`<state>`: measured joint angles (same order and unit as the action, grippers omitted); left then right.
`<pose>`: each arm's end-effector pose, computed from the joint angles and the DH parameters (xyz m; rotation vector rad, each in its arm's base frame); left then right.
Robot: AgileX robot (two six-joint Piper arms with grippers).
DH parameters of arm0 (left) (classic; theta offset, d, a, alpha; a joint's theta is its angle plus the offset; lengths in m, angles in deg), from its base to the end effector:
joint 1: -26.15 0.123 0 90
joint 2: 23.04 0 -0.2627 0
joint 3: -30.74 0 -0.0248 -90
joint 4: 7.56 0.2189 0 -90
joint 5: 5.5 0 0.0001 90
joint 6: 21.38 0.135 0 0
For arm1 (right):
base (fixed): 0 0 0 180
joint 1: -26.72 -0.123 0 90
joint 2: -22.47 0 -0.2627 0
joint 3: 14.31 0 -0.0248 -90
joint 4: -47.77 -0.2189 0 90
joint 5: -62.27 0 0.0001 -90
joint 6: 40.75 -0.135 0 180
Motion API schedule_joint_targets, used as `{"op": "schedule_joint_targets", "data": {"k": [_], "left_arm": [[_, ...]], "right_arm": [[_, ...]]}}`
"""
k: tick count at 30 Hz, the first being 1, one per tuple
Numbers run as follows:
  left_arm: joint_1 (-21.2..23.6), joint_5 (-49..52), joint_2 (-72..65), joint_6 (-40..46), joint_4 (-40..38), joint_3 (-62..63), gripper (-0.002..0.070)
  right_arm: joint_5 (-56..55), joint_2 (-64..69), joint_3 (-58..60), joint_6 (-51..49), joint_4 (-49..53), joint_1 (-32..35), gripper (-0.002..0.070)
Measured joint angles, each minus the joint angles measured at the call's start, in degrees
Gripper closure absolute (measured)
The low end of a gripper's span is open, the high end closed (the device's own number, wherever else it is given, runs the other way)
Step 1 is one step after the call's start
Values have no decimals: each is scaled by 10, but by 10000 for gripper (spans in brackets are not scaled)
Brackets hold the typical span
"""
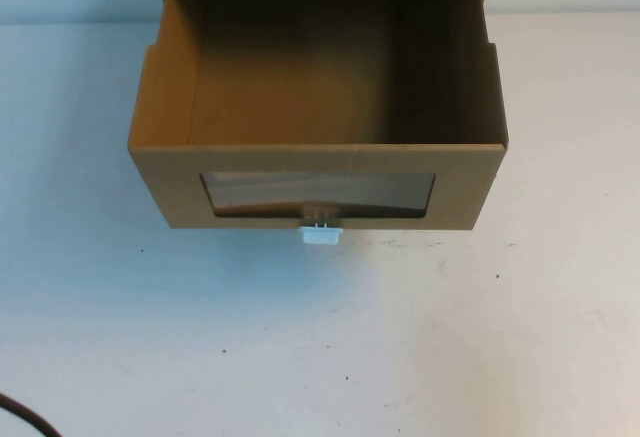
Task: Open the shoe box
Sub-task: 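Pull the top drawer of the cardboard box fully open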
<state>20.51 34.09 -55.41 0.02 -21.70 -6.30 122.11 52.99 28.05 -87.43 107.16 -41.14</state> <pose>0.0985 -0.0309 0.3222 0.3684 1.8480 -0.0904 0.1149 0.0157 0.3077 -0.4668 1.7877 0.0623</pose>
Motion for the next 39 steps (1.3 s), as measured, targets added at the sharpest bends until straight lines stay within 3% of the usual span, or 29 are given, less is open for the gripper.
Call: {"op": "schedule_joint_targets", "data": {"k": [27,31,39], "left_arm": [[0,-30,7,-17,32,-27,680],[0,-44,50,-17,51,-73,680],[0,-172,167,-41,70,-249,680]], "right_arm": [[-2,0,0,0,-3,0,689],[-2,0,0,0,-3,0,689],[-2,0,0,0,-4,0,689]]}}
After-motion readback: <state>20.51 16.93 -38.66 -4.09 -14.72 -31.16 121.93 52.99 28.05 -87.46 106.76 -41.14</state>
